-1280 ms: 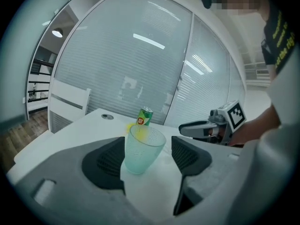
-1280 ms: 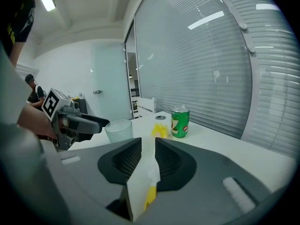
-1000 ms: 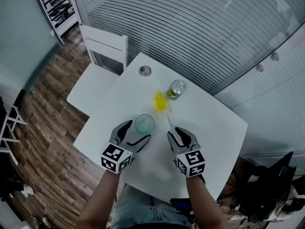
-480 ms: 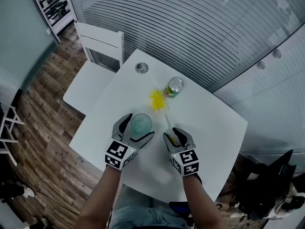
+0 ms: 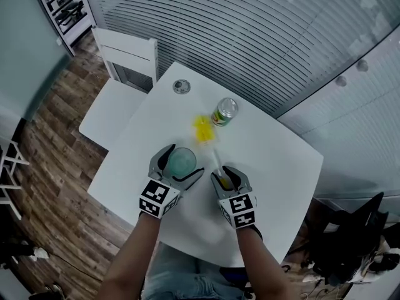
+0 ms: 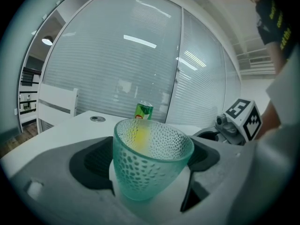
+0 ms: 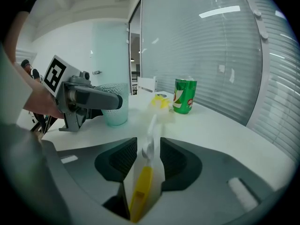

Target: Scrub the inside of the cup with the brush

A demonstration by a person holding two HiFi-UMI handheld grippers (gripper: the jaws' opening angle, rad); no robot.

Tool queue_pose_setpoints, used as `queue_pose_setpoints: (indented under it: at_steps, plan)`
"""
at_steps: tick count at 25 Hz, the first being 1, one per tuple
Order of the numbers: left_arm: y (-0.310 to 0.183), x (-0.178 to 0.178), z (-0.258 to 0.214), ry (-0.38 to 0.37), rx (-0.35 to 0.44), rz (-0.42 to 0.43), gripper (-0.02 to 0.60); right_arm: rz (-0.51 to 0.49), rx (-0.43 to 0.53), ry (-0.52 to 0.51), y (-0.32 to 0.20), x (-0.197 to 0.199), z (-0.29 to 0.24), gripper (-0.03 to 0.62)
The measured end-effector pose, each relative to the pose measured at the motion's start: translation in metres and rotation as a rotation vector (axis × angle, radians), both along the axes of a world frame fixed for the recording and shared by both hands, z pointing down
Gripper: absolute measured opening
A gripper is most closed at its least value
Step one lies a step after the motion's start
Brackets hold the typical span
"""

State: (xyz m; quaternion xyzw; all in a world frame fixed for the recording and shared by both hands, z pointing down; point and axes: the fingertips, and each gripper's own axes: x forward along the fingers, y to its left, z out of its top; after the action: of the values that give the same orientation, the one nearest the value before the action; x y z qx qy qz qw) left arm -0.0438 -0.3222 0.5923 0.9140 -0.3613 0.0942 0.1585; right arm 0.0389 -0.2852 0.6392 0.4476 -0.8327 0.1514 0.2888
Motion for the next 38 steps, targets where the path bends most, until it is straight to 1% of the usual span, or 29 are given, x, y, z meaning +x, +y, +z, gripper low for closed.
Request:
queue_pose_setpoints:
  at_steps: [10, 14, 16, 18, 20, 23, 27, 30, 33, 38]
  plan:
    - [-0.004, 0.01, 0.002, -0.011, 0.026, 0.036, 0.468, 0.0, 0.011, 0.02, -0.008, -0.005, 0.0, 0.156]
    - [-0.004, 0.014, 0.003, -0.042, 0.05, 0.047, 0.465, 0.001, 0.021, 0.039, -0.014, -0.006, 0.001, 0.141]
    - [-0.005, 0.012, 0.004, -0.057, 0.063, 0.046, 0.435, -0.003, 0.022, 0.049, -0.016, -0.007, 0.002, 0.138]
    - [-0.005, 0.01, 0.003, -0.058, 0.069, 0.047, 0.43, -0.005, 0.021, 0.062, -0.017, -0.008, 0.005, 0.134]
    - [-0.003, 0.009, 0.001, -0.051, 0.073, 0.051, 0.425, -0.005, 0.021, 0.081, -0.018, -0.008, 0.006, 0.117]
    - [-0.001, 0.006, -0.003, -0.034, 0.071, 0.057, 0.423, 0.002, 0.028, 0.096, -0.02, -0.007, 0.005, 0.061]
    - [0.0, 0.001, -0.003, -0.036, 0.07, 0.06, 0.423, -0.001, 0.026, 0.088, -0.021, -0.004, 0.006, 0.054]
    - [0.004, -0.001, -0.004, -0.046, 0.069, 0.083, 0.423, -0.009, 0.023, 0.068, -0.017, -0.003, 0.0, 0.052]
    - [0.01, -0.003, -0.002, -0.083, 0.068, 0.11, 0.423, -0.023, 0.019, 0.041, -0.011, -0.004, -0.008, 0.052]
    - [0.018, -0.009, -0.002, -0.123, 0.072, 0.115, 0.423, -0.058, 0.016, 0.008, 0.001, -0.003, -0.025, 0.051]
